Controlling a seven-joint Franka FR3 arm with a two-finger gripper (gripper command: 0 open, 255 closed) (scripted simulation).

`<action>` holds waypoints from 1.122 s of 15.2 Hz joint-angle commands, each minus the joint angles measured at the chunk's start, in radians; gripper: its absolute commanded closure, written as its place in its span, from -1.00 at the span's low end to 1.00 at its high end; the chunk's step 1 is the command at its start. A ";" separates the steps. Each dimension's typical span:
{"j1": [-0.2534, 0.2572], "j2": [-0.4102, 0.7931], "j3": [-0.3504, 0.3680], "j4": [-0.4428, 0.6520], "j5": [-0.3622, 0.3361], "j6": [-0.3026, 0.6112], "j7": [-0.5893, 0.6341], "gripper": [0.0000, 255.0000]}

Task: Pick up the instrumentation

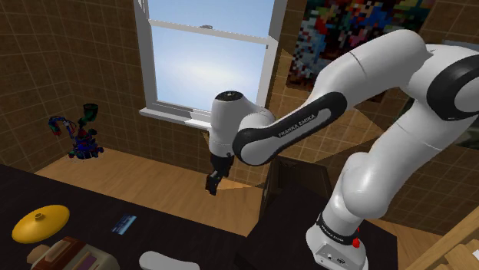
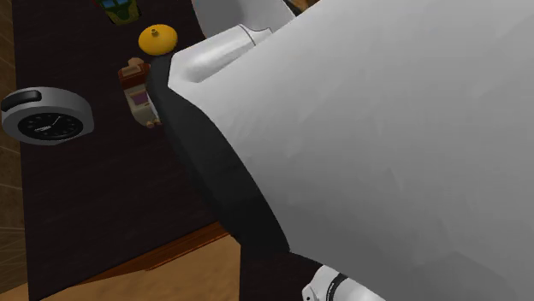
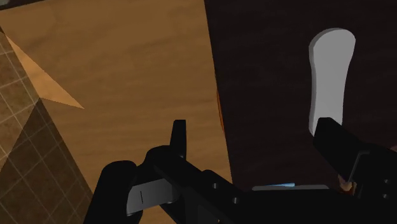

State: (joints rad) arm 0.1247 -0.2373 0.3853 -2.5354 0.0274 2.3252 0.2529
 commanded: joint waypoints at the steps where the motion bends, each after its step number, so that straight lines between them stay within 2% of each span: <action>1: 0.001 0.079 0.028 0.016 -0.027 0.056 0.041 -1.00; 8: 0.032 0.363 0.079 0.125 -0.204 0.187 0.223 -1.00; 13: 0.112 0.564 0.049 0.238 -0.345 0.239 0.351 -1.00; 17: 0.193 0.714 0.010 0.346 -0.423 0.261 0.420 -1.00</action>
State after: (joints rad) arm 0.2979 0.4415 0.4036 -2.2168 -0.3780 2.5828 0.6567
